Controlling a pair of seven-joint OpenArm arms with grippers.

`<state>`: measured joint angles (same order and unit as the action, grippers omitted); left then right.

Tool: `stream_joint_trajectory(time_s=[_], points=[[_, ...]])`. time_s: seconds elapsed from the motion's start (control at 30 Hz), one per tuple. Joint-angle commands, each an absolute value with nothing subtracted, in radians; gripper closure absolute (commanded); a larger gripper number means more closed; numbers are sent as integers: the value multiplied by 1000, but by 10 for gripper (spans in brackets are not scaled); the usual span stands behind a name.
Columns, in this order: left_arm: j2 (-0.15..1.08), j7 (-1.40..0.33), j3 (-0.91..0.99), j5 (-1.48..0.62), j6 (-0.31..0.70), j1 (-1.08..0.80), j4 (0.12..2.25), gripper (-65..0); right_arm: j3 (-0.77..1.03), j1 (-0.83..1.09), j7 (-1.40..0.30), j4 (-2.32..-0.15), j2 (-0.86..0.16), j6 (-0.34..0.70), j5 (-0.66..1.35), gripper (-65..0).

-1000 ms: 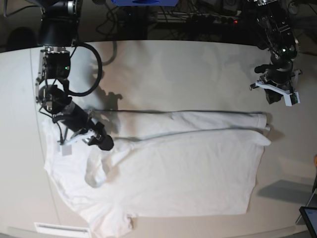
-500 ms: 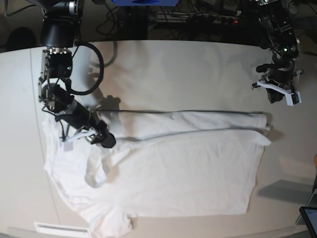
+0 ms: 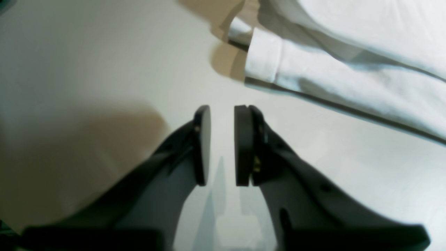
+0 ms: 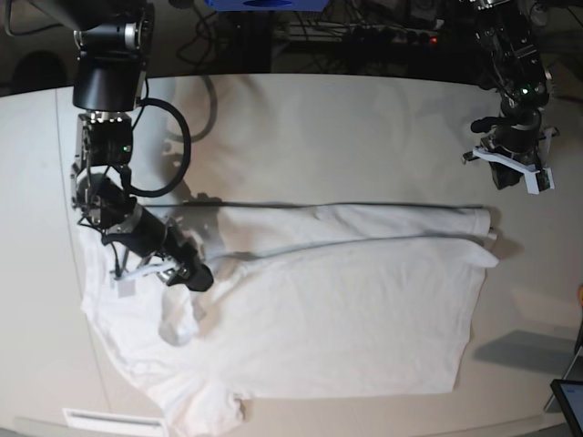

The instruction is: Fold the T-shirt properly

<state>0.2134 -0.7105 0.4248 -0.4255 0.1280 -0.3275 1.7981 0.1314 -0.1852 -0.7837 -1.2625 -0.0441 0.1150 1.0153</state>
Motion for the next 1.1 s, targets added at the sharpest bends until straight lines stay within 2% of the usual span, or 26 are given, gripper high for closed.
stream_joint_trajectory(time_s=[0.0,0.2,0.27,0.4,0.43,0.63,0.93,1.07], points=[[228,-685,432,-429,124,-326,1814,-109,134,-211,-774,-1277,-48,131,1035,-340],[228,-685,432,-429,124,-326,1814,-109,134,-234,-774,-1221,-48,131,1036,-322],[228,-685,432,-429,124,-326,1814,-109,131,-243,-774,-1190,-48,134,1036,-254],[228,-685,432,-429,124,-326,1814,-109,128,-268,-779,-1150,-48,136,1036,-75],[228,-685,432,-429,124,-326,1814,-109,128,-275,-780,-1145,-47,136,1036,-52],[228,-685,432,-429,124,-326,1814,-109,127,-292,-783,-1150,-42,137,1038,-4],[226,-685,432,-429,124,-323,1814,-109,125,-371,-783,-1135,-41,137,1038,-4],[226,-685,432,-429,124,-321,1814,-109,125,-424,-783,-1044,-41,137,1038,-3]])
